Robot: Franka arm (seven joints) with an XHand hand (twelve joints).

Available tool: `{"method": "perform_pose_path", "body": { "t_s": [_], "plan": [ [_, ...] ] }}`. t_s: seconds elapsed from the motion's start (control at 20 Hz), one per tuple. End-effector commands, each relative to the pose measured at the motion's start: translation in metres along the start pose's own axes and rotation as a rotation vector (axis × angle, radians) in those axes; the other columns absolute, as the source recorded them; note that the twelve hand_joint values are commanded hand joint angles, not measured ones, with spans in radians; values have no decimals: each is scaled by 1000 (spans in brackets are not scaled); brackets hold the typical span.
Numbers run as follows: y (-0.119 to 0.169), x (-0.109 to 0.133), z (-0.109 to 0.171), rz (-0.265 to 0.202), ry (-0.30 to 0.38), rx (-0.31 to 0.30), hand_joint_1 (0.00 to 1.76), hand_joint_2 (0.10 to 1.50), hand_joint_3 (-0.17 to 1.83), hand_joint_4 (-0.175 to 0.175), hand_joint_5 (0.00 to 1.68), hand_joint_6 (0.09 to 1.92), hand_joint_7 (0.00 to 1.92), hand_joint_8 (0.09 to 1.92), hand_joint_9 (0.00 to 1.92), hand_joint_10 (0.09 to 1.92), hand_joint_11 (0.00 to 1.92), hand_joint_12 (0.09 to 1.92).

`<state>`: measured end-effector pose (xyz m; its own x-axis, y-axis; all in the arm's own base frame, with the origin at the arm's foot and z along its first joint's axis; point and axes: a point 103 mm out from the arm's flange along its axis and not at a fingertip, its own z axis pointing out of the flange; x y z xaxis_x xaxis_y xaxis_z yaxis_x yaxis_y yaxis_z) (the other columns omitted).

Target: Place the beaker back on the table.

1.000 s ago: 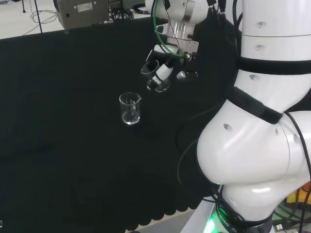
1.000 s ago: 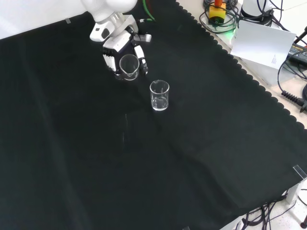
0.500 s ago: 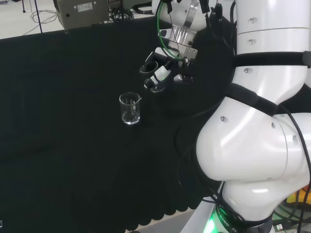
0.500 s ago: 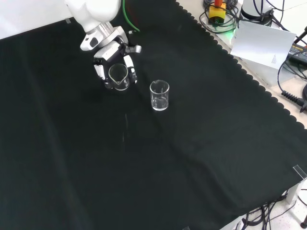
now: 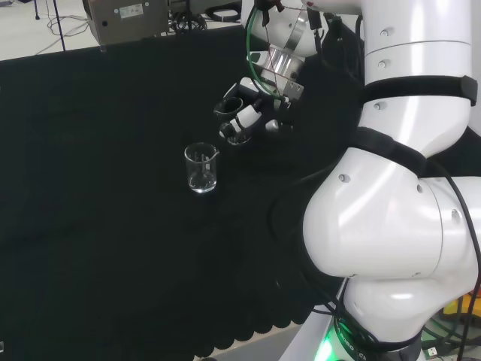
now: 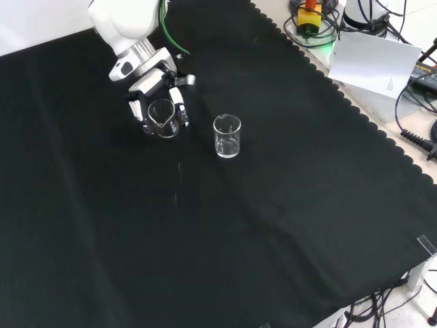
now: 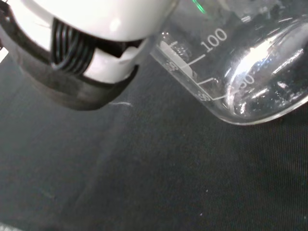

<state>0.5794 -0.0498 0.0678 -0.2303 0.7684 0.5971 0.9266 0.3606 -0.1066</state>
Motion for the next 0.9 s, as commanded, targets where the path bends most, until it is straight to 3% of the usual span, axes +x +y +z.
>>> {"method": "perform_pose_path", "body": {
  "t_s": [0.05,0.2,0.4,0.65,0.8,0.9],
  "plan": [
    [7,-2,6,-6,20,-12,1293,630,669,22,1295,567,1410,507,1568,87,1357,680],
    [9,-3,8,-6,15,-12,1291,640,652,32,1296,564,1405,502,1555,87,1345,683],
    [5,-9,1,-9,66,-38,1287,676,591,30,1285,558,1396,493,1534,87,1319,697],
    [3,-9,12,13,9,-13,1280,739,483,40,1276,545,1370,491,1488,87,1273,732],
    [2,-9,18,24,-10,3,1269,857,280,38,1236,567,1317,537,1440,87,1219,780],
    [0,-10,20,30,-22,18,1158,946,158,78,1177,678,1230,494,1372,87,1127,842]
  ]
}}
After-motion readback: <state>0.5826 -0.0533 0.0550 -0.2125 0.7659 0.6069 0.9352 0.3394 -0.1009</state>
